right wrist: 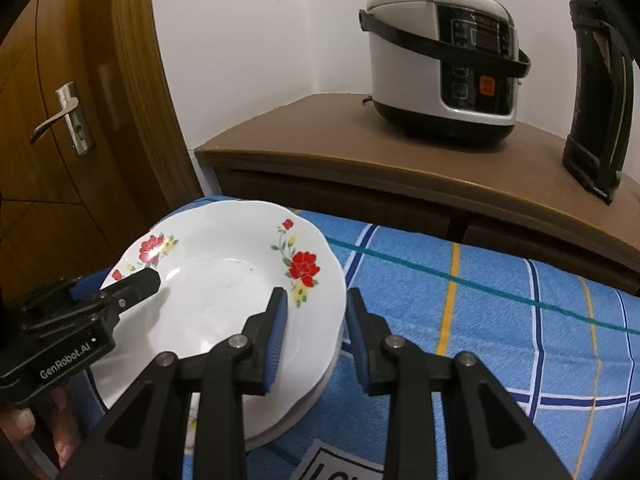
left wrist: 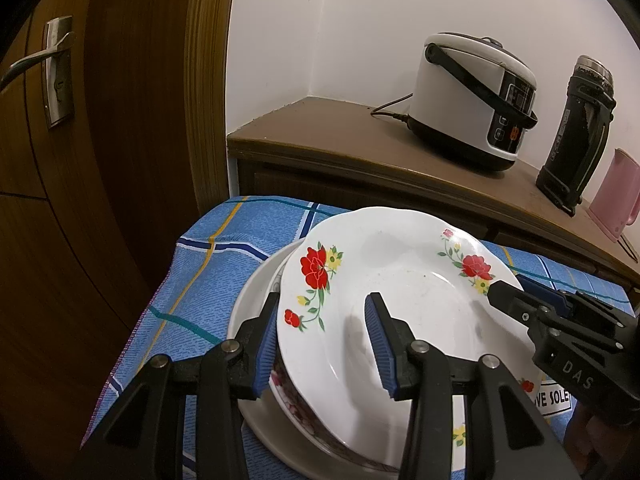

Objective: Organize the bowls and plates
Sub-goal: 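Hold the red-flower plate with both grippers and settle it onto the stack, then open both grippers and pull back from the red-flower plate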

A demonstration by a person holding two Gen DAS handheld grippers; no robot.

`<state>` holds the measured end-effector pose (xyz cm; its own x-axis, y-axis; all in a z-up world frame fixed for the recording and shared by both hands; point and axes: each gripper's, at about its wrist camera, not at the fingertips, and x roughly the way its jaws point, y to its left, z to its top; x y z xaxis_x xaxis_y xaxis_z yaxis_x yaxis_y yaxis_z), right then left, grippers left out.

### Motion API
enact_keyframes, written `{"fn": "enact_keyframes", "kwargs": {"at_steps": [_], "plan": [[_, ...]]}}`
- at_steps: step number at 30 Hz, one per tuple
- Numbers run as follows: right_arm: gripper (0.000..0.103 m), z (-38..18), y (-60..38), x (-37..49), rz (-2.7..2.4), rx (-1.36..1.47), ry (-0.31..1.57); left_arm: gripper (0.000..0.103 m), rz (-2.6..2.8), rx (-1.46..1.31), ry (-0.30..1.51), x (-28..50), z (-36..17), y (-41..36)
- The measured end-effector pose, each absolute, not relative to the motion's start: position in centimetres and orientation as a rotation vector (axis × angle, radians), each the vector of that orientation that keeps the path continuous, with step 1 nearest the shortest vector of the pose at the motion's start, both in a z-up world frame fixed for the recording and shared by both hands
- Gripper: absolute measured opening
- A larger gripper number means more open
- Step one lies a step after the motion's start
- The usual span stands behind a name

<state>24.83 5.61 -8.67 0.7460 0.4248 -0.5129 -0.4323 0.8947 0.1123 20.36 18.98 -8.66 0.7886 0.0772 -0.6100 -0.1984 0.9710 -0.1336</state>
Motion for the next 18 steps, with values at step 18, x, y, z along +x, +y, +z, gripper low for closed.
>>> {"fn": "enact_keyframes", "kwargs": {"at_steps": [18], "plan": [[0.048, -8.1, 4.6, 23.9, 0.442, 0.004, 0.464, 0.078, 0.187, -0.1, 0.545, 19.3, -7.4, 18.1]]}}
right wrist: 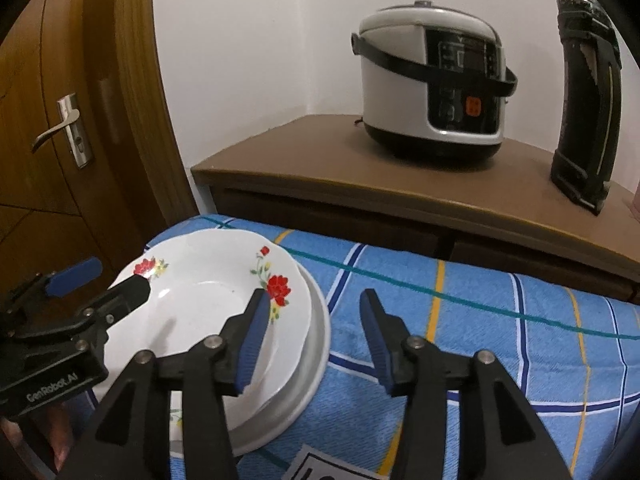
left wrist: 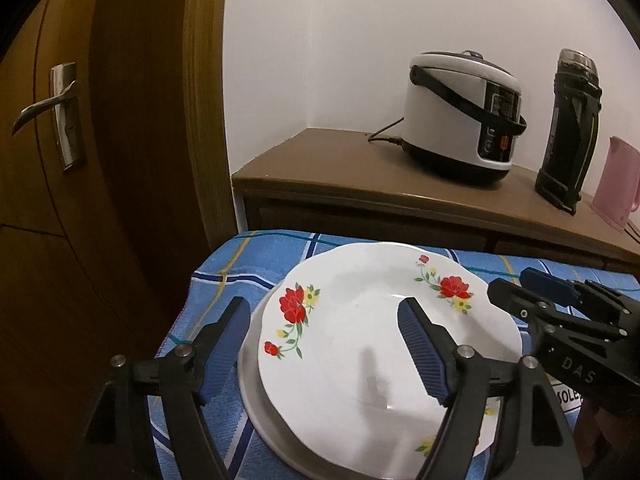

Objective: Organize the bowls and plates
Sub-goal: 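Open both grippers and pull back from the red-flower plate, then move both grippers to the rim of the pink plastic bowl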

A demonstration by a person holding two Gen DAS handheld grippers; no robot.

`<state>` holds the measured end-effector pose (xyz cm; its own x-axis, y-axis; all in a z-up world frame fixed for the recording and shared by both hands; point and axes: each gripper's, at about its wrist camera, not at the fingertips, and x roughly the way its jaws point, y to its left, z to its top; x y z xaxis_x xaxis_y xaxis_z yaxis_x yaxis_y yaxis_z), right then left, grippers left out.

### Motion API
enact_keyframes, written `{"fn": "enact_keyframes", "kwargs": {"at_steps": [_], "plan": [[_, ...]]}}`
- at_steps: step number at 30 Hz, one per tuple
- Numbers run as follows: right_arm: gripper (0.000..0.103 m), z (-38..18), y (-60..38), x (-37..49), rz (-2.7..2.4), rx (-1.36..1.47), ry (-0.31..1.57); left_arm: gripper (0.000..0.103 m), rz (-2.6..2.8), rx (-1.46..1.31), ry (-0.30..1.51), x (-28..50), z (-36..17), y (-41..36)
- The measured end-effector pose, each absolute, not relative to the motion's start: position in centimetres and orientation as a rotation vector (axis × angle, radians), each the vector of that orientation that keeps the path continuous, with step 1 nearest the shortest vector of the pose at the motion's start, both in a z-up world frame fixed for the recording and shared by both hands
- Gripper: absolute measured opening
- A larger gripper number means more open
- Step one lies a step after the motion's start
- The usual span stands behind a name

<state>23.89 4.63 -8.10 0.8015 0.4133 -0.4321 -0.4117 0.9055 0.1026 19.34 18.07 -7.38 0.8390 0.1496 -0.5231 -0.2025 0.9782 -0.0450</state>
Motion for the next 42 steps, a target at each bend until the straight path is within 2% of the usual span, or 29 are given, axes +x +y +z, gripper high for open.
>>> {"fn": "enact_keyframes", "kwargs": {"at_steps": [6, 14, 19, 26, 31, 36, 42], "plan": [[0.048, -7.5, 3.4, 21.8, 0.422, 0.031, 0.468, 0.078, 0.199, -0.121, 0.531, 19.2, -7.3, 18.4], [0.048, -4.4, 0.1, 12.2, 0.559, 0.046, 0.46, 0.078, 0.212, -0.069, 0.476, 18.5, -6.8, 17.1], [0.048, -4.7, -5.8, 5.6, 0.538, 0.042, 0.411, 0.078, 0.198, -0.063, 0.455, 16.1, -5.8, 14.8], [0.047, -7.9, -17.3, 0.9, 0.29, 0.135, 0.471, 0.078, -0.076, -0.052, 0.508, 12.7, -4.7, 5.3], [0.042, -10.2, -23.4, -1.5, 0.13, 0.187, 0.523, 0.078, -0.297, -0.02, 0.565, 11.0, -5.0, -2.0], [0.034, -12.4, -25.5, -2.1, 0.092, 0.201, 0.579, 0.078, -0.44, 0.004, 0.62, 9.7, -5.8, -7.3], [0.034, -13.0, -25.7, -1.7, 0.122, 0.211, 0.576, 0.078, -0.518, 0.01, 0.656, 8.8, -5.9, -9.7]]}}
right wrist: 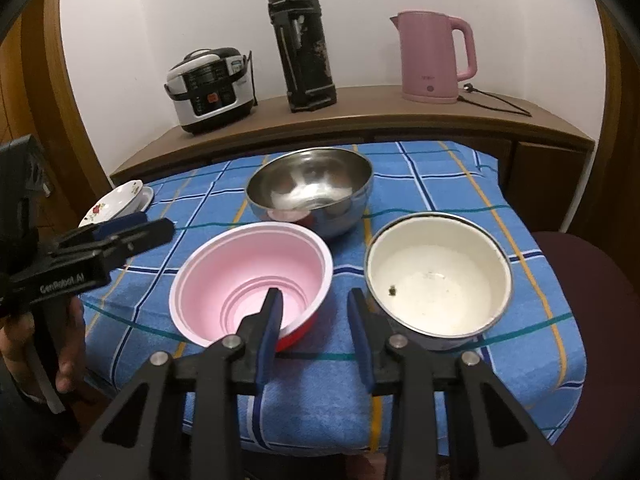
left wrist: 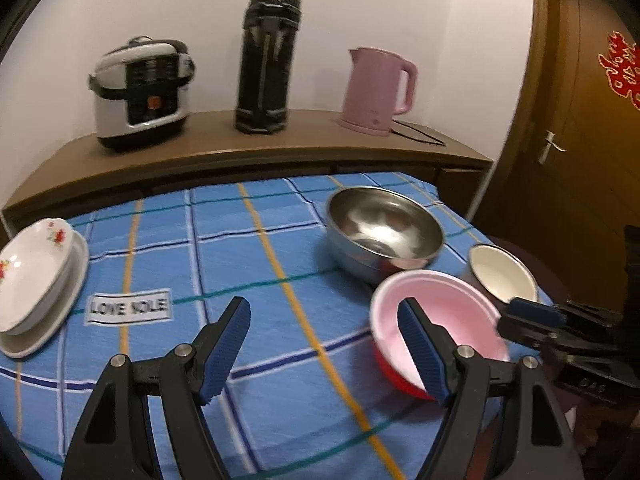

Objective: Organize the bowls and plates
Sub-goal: 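Move both grippers to the rim of the pink plastic bowl, then close both grippers on the pink bowl rim and lift it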

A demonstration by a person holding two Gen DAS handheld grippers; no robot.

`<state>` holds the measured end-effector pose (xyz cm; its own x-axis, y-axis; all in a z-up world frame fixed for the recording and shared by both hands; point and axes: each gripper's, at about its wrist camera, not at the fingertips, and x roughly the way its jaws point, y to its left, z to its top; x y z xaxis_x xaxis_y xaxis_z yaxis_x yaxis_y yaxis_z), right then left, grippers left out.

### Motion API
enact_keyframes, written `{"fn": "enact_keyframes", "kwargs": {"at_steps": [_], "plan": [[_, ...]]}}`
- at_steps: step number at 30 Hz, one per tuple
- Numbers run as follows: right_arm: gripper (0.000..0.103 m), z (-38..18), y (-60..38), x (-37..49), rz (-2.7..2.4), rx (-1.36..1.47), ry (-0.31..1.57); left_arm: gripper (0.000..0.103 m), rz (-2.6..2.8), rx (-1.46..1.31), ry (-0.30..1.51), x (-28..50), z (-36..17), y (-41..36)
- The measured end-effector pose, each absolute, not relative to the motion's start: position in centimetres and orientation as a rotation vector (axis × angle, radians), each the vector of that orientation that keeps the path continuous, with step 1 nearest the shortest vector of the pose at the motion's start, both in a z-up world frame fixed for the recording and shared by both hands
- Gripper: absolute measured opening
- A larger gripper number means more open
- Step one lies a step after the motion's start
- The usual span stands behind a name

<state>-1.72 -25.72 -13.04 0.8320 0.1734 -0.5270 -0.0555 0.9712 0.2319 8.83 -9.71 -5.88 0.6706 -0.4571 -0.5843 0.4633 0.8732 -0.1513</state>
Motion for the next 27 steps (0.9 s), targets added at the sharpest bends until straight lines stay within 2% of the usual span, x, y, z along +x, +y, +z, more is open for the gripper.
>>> {"fn": "enact_keyframes", "kwargs": {"at_steps": [4, 5, 10, 13, 27], "plan": [[0.032, -13.6, -25.6, -1.2, 0.132, 0.223, 0.579, 0.077, -0.545, 0.019, 0.677, 8.8, -6.7, -11.0], [0.029, -13.7, -25.5, -1.2, 0.136, 0.225, 0.582, 0.075, -0.553, 0.021, 0.682, 9.0, -6.8, -11.2], [0.019, -14.1, -25.8, -0.9, 0.152, 0.242, 0.583, 0.043, -0.604, 0.017, 0.733, 9.1, -7.8, -12.3], [0.013, -14.1, -25.6, -0.9, 0.181, 0.258, 0.583, 0.028, -0.644, 0.002, 0.77, 9.2, -8.4, -13.0], [0.013, -11.1, -26.2, -1.3, 0.231, 0.308, 0.524, 0.027, -0.627, -0.021, 0.761, 9.3, -5.8, -12.8]]}}
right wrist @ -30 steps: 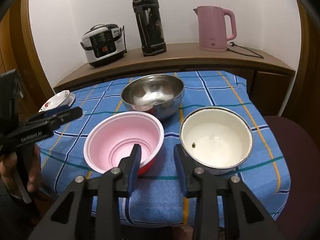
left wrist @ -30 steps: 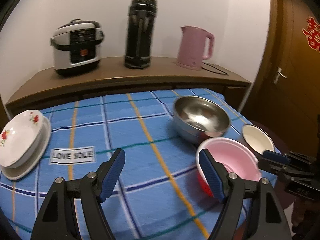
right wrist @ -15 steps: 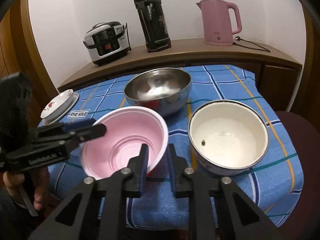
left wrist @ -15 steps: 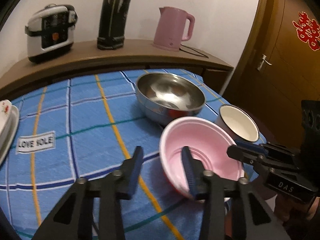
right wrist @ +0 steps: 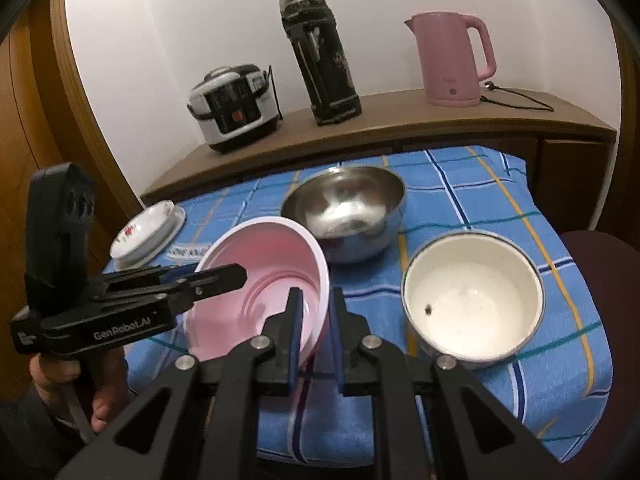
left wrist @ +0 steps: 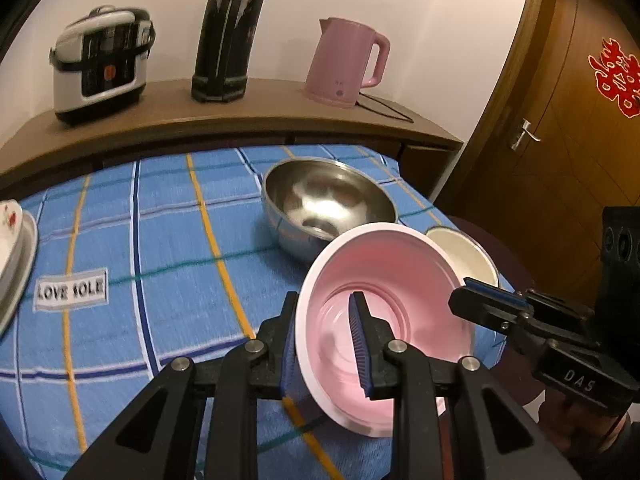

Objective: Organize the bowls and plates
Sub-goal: 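Close both grippers on the pink bowl rim and lift it, then carry the pink bowl with both grippers over the red-outside bowl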

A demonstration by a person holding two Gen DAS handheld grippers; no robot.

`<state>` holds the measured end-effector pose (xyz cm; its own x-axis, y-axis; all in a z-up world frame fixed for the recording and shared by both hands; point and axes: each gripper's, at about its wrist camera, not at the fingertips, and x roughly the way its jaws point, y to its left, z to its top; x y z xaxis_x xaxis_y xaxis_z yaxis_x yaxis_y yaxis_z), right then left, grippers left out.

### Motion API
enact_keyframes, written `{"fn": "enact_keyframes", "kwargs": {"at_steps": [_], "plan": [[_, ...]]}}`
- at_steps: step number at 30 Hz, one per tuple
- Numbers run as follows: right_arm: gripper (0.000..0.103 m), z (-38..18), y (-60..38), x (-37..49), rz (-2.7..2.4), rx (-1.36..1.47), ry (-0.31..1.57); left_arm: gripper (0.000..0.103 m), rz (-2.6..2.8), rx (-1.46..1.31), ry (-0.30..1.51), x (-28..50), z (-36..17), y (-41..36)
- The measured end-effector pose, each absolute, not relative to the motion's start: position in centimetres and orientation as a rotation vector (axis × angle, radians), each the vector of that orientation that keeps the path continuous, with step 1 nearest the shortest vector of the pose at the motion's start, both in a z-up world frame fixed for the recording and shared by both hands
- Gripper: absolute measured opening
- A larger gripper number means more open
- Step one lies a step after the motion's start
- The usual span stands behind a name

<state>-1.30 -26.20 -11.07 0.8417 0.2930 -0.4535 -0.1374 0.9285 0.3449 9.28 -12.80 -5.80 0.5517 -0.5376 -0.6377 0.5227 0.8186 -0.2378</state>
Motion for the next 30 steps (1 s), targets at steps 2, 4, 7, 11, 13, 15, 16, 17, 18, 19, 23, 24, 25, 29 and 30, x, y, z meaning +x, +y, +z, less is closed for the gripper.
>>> {"fn": "enact_keyframes", "kwargs": {"at_steps": [2, 4, 7, 11, 13, 15, 16, 17, 18, 19, 23, 24, 25, 29, 30], "plan": [[0.013, -10.3, -26.5, -1.1, 0.234, 0.317, 0.513, 0.027, -0.629, -0.01, 0.745, 9.5, -5.1, -13.0], [0.013, -9.5, -26.9, -0.8, 0.233, 0.321, 0.502, 0.027, -0.634, 0.005, 0.73, 9.7, -4.3, -13.2], [0.013, -8.3, -27.5, -0.4, 0.234, 0.331, 0.485, 0.027, -0.641, 0.028, 0.701, 10.2, -3.1, -13.6], [0.013, -6.7, -27.9, 0.0, 0.225, 0.322, 0.457, 0.027, -0.645, 0.046, 0.663, 11.0, -1.7, -14.1], [0.013, -5.8, -28.0, 0.1, 0.215, 0.313, 0.438, 0.027, -0.647, 0.052, 0.645, 11.4, -0.9, -14.4], [0.013, -5.0, -28.2, 0.3, 0.207, 0.306, 0.422, 0.027, -0.651, 0.058, 0.628, 11.8, -0.3, -14.7], [0.013, -4.5, -28.3, 0.5, 0.2, 0.302, 0.412, 0.027, -0.654, 0.061, 0.62, 12.1, 0.1, -14.8], [0.013, -4.1, -28.5, 0.7, 0.194, 0.298, 0.405, 0.027, -0.658, 0.064, 0.612, 12.4, 0.4, -15.0], [0.013, -3.8, -28.6, 0.8, 0.189, 0.295, 0.4, 0.027, -0.66, 0.067, 0.606, 12.6, 0.6, -15.2], [0.013, -3.5, -28.8, 1.2, 0.18, 0.292, 0.396, 0.027, -0.662, 0.071, 0.599, 12.9, 0.9, -15.4], [0.013, -2.7, -29.5, 2.7, 0.169, 0.307, 0.403, 0.027, -0.672, 0.061, 0.576, 14.3, 1.8, -15.8], [0.014, -2.6, -29.7, 3.0, 0.169, 0.313, 0.406, 0.027, -0.678, 0.053, 0.573, 14.7, 2.0, -15.8], [0.014, -2.6, -29.8, 3.4, 0.167, 0.317, 0.409, 0.027, -0.681, 0.052, 0.572, 15.1, 2.1, -15.9], [0.014, -2.8, -30.2, 4.9, 0.162, 0.332, 0.439, 0.027, -0.702, 0.029, 0.605, 17.2, 1.5, -16.1], [0.014, -2.9, -30.2, 5.1, 0.159, 0.331, 0.445, 0.027, -0.707, 0.022, 0.613, 17.6, 1.3, -16.1]]}}
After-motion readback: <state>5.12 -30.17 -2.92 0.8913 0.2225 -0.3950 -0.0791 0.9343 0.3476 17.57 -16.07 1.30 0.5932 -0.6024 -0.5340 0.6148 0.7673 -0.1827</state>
